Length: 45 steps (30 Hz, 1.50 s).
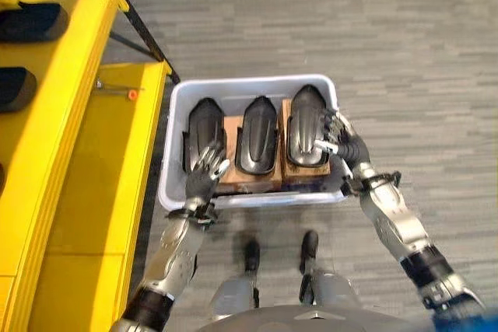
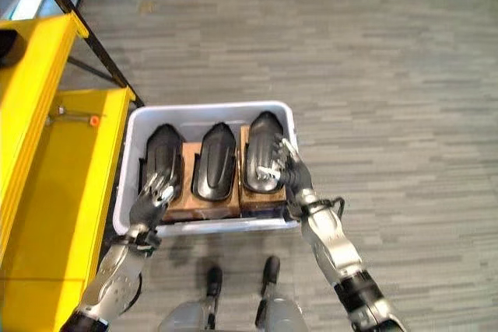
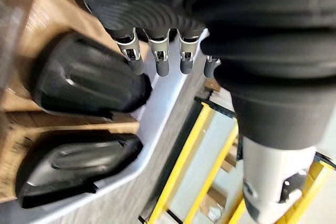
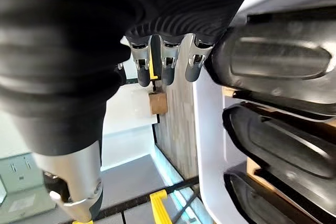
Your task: Move parts from the plastic box to the shelf.
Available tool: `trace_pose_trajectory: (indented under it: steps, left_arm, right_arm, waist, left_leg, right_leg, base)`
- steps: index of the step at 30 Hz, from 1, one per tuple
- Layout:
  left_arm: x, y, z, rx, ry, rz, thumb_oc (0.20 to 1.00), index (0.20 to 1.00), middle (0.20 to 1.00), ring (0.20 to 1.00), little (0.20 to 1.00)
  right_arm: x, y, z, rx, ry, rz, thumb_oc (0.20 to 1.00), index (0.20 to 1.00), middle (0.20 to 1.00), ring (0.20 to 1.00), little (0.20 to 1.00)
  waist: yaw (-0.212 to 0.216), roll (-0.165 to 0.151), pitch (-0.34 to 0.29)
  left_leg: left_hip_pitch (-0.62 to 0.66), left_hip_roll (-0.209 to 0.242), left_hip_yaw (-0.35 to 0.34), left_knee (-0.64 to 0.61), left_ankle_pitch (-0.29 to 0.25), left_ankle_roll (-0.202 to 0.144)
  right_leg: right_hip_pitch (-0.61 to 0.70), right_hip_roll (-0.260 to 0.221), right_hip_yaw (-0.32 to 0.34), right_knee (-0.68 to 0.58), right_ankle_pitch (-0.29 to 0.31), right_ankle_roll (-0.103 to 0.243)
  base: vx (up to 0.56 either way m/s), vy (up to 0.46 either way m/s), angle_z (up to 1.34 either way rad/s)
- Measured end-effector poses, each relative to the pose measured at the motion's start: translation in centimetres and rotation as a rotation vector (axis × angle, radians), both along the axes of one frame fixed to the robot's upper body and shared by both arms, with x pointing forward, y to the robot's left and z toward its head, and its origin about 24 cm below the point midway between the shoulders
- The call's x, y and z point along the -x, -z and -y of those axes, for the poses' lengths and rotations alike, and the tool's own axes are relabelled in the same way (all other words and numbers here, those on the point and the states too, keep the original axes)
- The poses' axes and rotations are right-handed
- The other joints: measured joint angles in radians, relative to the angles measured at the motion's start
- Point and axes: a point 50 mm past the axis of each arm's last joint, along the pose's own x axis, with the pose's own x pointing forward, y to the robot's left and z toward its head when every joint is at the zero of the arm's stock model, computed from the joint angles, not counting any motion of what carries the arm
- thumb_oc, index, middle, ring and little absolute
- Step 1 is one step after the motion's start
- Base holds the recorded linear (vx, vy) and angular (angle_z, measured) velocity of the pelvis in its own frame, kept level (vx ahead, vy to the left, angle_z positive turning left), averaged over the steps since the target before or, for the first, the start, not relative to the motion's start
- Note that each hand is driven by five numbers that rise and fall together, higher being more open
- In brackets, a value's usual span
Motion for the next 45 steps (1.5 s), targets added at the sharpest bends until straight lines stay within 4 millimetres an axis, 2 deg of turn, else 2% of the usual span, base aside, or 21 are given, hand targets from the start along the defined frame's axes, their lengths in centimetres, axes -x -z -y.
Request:
trace_pose_trajectory:
  steps: [2, 4, 8, 12, 20, 23, 33, 37, 45]
  left_arm:
    - [-1.1, -1.2, 0.7, 0.010, 0.012, 0.048, 1.000, 1.000, 1.000, 1.000, 1.000]
    - [-1.5, -1.8, 1.4, 0.031, 0.029, 0.068, 1.000, 1.000, 1.000, 1.000, 1.000]
    - [-2.3, -3.0, 2.3, 0.035, 0.047, 0.114, 1.000, 1.000, 1.000, 1.000, 1.000]
    - [-2.9, -3.9, 3.4, 0.032, 0.077, 0.139, 1.000, 1.000, 1.000, 1.000, 1.000]
    - [-3.2, -4.4, 4.2, 0.026, 0.111, 0.158, 1.000, 1.000, 1.000, 1.000, 1.000]
    - [-3.3, -4.5, 4.2, 0.026, 0.110, 0.161, 1.000, 1.000, 1.000, 1.000, 1.000]
    - [-3.8, -5.2, 4.7, 0.023, 0.102, 0.172, 1.000, 1.000, 1.000, 1.000, 1.000]
    - [-4.0, -5.7, 5.0, 0.023, 0.115, 0.191, 1.000, 1.000, 1.000, 1.000, 1.000]
    - [-4.1, -5.9, 5.0, 0.032, 0.105, 0.194, 1.000, 1.000, 1.000, 1.000, 1.000]
  right_arm:
    - [-1.1, -1.2, -0.4, 0.012, 0.017, 0.040, 1.000, 1.000, 1.000, 1.000, 1.000]
    - [-2.4, -2.1, -0.8, 0.020, 0.051, 0.055, 1.000, 1.000, 1.000, 1.000, 1.000]
    - [-4.5, -4.1, -0.2, 0.035, 0.151, 0.091, 1.000, 1.000, 1.000, 1.000, 1.000]
    - [-6.5, -6.5, 1.0, 0.034, 0.267, 0.126, 1.000, 1.000, 1.000, 1.000, 1.000]
    - [-7.9, -8.4, 2.1, 0.019, 0.373, 0.147, 1.000, 1.000, 1.000, 1.000, 1.000]
    - [-8.1, -8.8, 2.1, 0.006, 0.385, 0.148, 1.000, 1.000, 1.000, 1.000, 1.000]
    - [-8.1, -8.9, 2.0, 0.005, 0.388, 0.149, 1.000, 1.000, 1.000, 1.000, 1.000]
    - [-7.8, -8.5, 1.0, 0.005, 0.355, 0.150, 1.000, 1.000, 1.000, 1.000, 1.000]
    - [-7.0, -9.3, -0.3, -0.013, 0.302, 0.204, 1.000, 1.000, 1.000, 1.000, 1.000]
  waist:
    - [0.009, 0.010, 0.044]
    - [0.009, 0.013, 0.058]
    - [0.012, 0.019, 0.105]
    - [0.015, 0.042, 0.151]
    - [0.038, 0.055, 0.169]
    - [0.040, 0.057, 0.197]
    - [0.038, 0.058, 0.229]
    - [0.036, 0.056, 0.240]
    - [0.032, 0.055, 0.240]
  left_leg:
    - [-0.012, 0.001, 0.011, 0.008, 0.002, -0.002]
    - [-0.042, 0.003, 0.026, 0.011, 0.003, -0.003]
    - [-0.087, 0.003, 0.042, 0.016, 0.011, -0.005]
    - [-0.113, 0.003, 0.046, 0.020, 0.012, -0.006]
    - [-0.146, 0.003, 0.066, 0.022, 0.012, -0.006]
    - [-0.148, 0.003, 0.067, 0.023, 0.013, -0.006]
    - [-0.178, 0.003, 0.065, 0.028, 0.017, -0.006]
    - [-0.178, 0.003, 0.065, 0.029, 0.019, -0.006]
    - [-0.181, 0.003, 0.059, 0.029, 0.028, -0.006]
  right_leg:
    - [-0.016, 0.001, 0.014, 0.006, 0.004, -0.002]
    - [-0.055, 0.003, 0.028, 0.013, 0.009, -0.007]
    - [-0.108, 0.005, 0.045, 0.020, 0.019, -0.013]
    - [-0.135, 0.005, 0.049, 0.022, 0.023, -0.017]
    - [-0.181, 0.005, 0.062, 0.036, 0.024, -0.018]
    - [-0.185, 0.005, 0.066, 0.041, 0.024, -0.018]
    - [-0.219, 0.004, 0.065, 0.054, 0.025, -0.020]
    - [-0.219, 0.003, 0.065, 0.055, 0.028, -0.024]
    - [-0.218, 0.003, 0.059, 0.056, 0.031, -0.029]
  base:
    - [-0.08, 0.015, -0.15]
    - [-0.09, 0.025, -0.20]
    - [-0.04, 0.008, -0.12]
    - [-0.01, 0.006, -0.01]
    - [-0.01, 0.007, -0.05]
    - [0.00, -0.001, -0.02]
    - [0.00, 0.000, 0.00]
    - [0.00, 0.000, 0.00]
    - [0.00, 0.001, 0.01]
